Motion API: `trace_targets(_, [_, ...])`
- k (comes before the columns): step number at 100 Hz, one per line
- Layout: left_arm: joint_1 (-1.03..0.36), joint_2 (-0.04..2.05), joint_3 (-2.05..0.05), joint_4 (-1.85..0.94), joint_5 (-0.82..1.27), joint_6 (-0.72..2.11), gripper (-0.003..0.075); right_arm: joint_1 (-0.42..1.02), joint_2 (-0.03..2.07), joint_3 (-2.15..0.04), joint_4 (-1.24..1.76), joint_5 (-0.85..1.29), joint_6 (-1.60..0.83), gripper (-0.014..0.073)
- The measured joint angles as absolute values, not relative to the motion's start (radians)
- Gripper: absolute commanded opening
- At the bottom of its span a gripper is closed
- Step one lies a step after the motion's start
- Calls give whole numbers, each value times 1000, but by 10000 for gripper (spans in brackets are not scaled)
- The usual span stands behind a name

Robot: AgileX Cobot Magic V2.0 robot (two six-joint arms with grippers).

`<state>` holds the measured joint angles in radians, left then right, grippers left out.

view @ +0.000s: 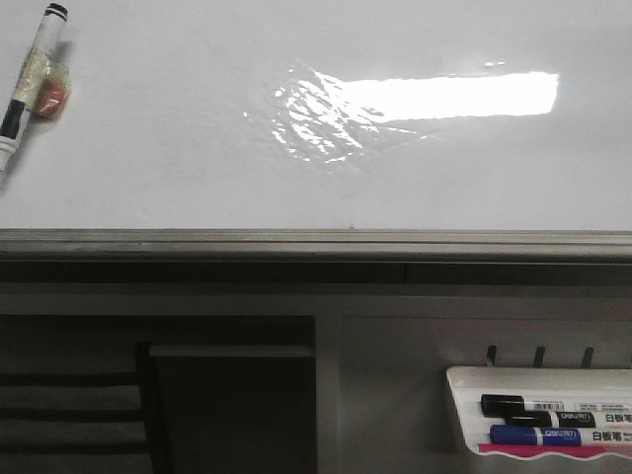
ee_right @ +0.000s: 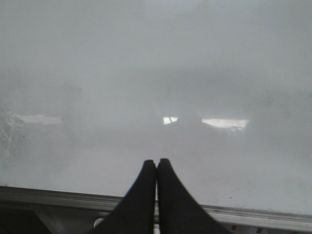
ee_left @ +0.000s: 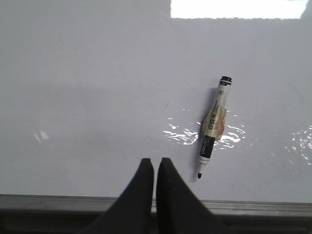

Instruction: Write number 7 on whiteboard

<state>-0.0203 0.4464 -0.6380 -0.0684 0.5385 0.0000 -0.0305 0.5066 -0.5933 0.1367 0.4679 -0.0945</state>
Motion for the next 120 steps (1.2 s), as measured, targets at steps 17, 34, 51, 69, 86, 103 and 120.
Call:
trace_targets(17, [-20,446,-638,-68,539,0,-20,-30,507,-593,137,468,-95,-70])
trace_targets(34, [-20,446,-638,-68,539,-5,154,-30,507,-593,137,468,-95,161])
trace_targets(51, [-20,446,-638,-70,535,-5,603,-30,507,-593,137,466,-95,522])
trace_targets(69, [-20,446,-638,-70,535,-5,651,-30,507,-593,137,462,-95,554])
trace_targets(86, [-20,449,-638,-74,535,-5,651,-30,507,-593,137,462,-95,554])
trace_targets(103, [-20,449,-638,-94,531,-5,648,-30,507,-593,137,462,-95,554])
trace_targets(120, [-20,462,-638,-124,521,14,616,-30,507,-593,137,462,-95,554])
